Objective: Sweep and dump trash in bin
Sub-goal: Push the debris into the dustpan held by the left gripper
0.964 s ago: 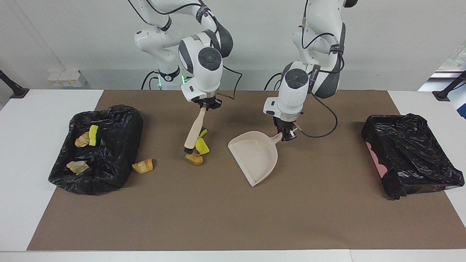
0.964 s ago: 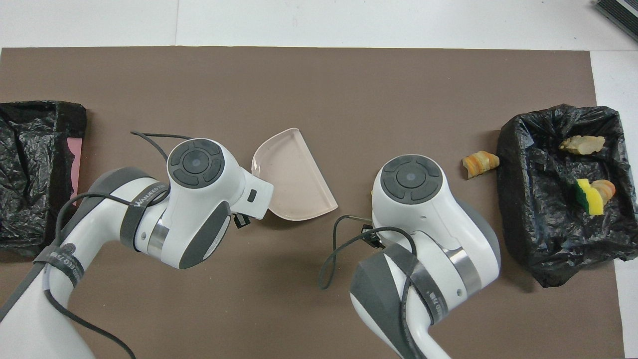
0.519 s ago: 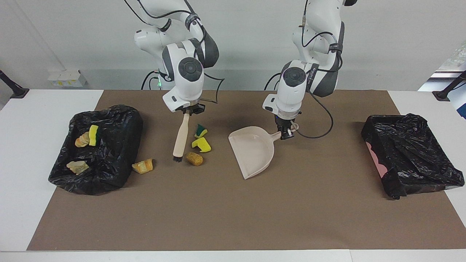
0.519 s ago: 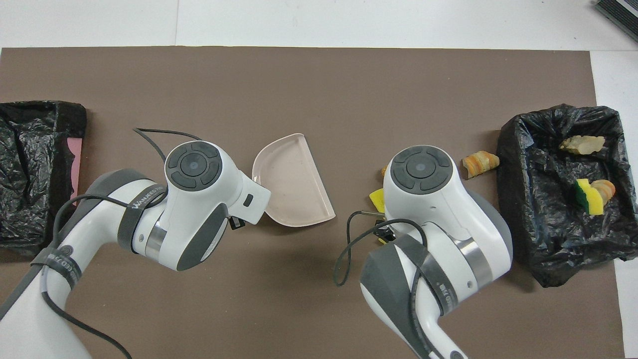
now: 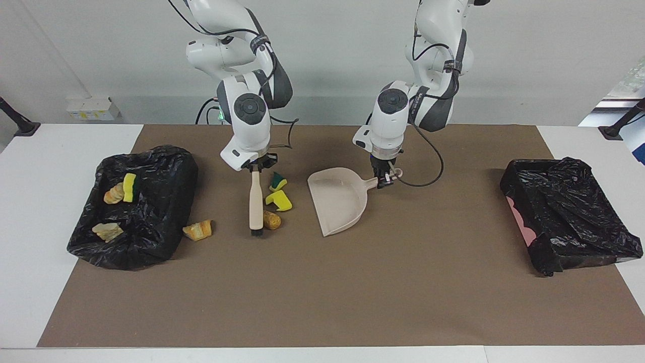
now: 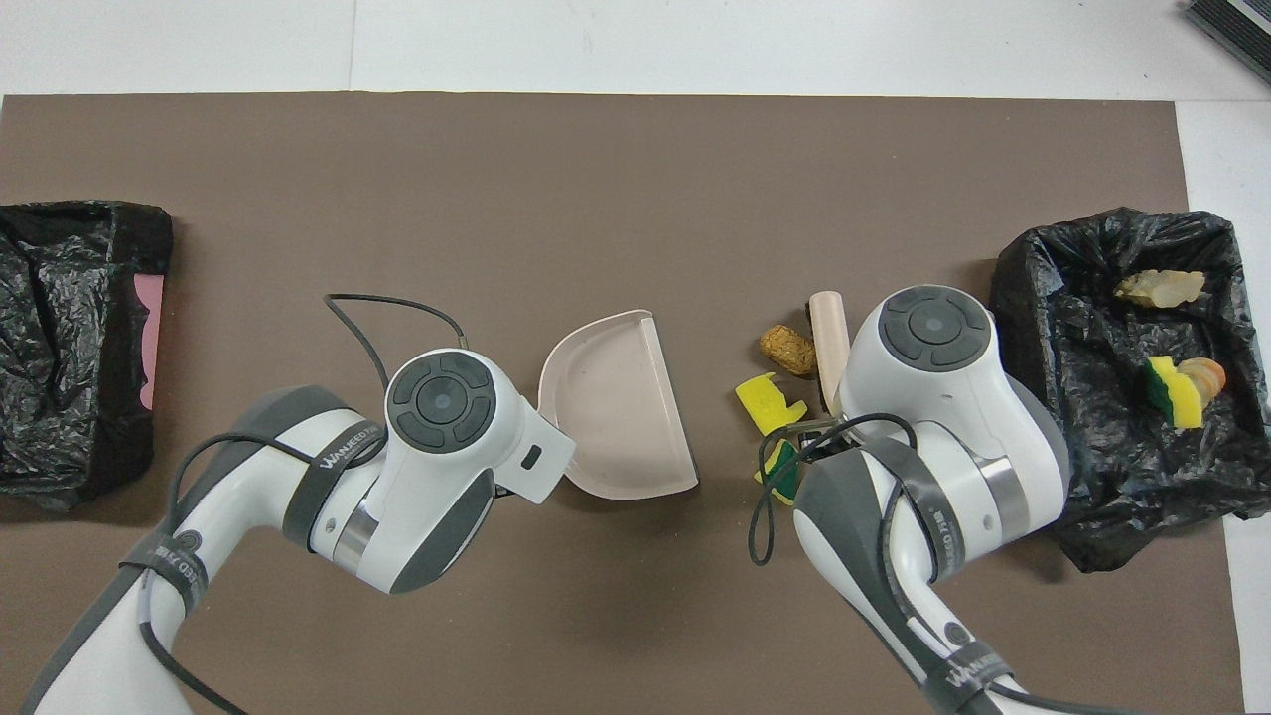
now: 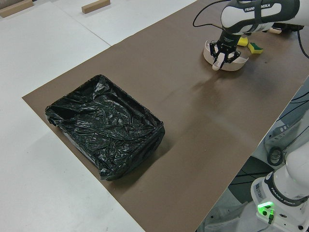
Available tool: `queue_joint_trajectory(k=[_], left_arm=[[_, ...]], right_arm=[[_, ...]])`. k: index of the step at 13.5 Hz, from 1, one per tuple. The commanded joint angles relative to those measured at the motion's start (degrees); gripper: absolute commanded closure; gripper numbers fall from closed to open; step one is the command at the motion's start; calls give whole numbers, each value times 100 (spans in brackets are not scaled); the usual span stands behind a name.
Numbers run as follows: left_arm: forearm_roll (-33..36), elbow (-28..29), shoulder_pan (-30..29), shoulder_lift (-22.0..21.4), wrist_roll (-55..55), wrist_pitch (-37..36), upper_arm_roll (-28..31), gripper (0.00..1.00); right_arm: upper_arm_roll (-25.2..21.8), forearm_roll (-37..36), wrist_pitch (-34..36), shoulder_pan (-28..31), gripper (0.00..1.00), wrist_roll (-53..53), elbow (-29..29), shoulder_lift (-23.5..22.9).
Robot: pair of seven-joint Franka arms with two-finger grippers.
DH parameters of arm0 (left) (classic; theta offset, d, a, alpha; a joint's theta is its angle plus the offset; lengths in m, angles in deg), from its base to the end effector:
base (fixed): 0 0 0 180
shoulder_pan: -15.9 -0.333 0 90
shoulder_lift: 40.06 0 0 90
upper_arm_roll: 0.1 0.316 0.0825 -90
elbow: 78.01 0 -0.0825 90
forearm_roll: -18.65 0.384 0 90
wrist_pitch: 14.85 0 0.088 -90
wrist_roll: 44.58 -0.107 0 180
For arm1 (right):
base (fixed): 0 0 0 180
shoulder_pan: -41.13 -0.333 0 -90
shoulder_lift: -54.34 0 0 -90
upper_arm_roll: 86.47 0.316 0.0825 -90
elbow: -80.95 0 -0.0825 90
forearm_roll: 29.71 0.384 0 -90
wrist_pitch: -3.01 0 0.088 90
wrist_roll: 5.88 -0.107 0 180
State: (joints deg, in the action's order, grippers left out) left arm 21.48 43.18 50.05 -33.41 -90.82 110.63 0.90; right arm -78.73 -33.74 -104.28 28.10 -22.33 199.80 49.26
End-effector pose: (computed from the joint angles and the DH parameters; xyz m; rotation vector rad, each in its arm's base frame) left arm 0.4664 -0.3026 0.3564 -2.3589 2.0177 0.0709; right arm 0.4964 0.1818 0.3674 2.9714 0.1596 -0.3861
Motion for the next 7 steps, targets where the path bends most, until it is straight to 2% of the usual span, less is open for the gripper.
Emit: queue_joint_trajectory(k=[1, 3, 7], left_arm=[[122, 265, -5, -181, 27, 135, 41, 100], [122, 283, -145, -173, 27, 240, 41, 100], [122, 371, -225, -181, 27, 407, 41, 100]], right_arm=[[43, 42, -309, -286, 100, 159, 59, -177], [43, 365, -502, -646, 100, 194, 59, -300], [43, 1745, -653, -1208, 100, 555, -159, -362]])
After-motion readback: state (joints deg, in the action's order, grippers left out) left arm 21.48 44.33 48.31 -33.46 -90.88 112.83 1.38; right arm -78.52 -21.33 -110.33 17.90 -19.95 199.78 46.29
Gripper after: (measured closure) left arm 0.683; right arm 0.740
